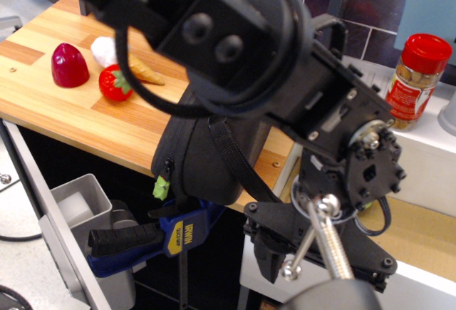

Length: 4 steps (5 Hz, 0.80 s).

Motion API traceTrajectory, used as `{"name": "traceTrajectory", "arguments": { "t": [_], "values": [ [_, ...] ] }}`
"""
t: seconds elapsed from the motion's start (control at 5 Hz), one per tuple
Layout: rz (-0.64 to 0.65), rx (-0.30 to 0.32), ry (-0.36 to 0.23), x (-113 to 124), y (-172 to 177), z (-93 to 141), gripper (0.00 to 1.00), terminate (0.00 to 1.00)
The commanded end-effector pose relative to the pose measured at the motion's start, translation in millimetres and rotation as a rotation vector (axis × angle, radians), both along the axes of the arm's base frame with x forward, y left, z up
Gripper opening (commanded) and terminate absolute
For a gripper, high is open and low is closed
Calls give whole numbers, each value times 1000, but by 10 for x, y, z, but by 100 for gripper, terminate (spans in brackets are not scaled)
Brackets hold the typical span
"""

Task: Unzip zipper bag

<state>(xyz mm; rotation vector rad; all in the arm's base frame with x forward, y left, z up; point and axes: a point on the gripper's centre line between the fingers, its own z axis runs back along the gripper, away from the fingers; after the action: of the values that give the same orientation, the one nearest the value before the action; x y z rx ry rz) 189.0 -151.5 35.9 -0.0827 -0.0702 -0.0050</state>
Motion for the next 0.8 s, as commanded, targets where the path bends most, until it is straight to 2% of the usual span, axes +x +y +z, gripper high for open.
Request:
{"name": "traceTrajectory", "arguments": {
  "t": [0.0, 0.2, 0.4, 0.6],
  "values": [
    [0, 0, 0, 0, 0, 0, 100, 0],
    [-55, -13, 16, -71, 166, 193, 100, 0],
    [-83, -11, -5, -120, 422, 427, 100, 0],
    [-129, 15, -9, -85, 619, 532, 100, 0]
  ]
}}
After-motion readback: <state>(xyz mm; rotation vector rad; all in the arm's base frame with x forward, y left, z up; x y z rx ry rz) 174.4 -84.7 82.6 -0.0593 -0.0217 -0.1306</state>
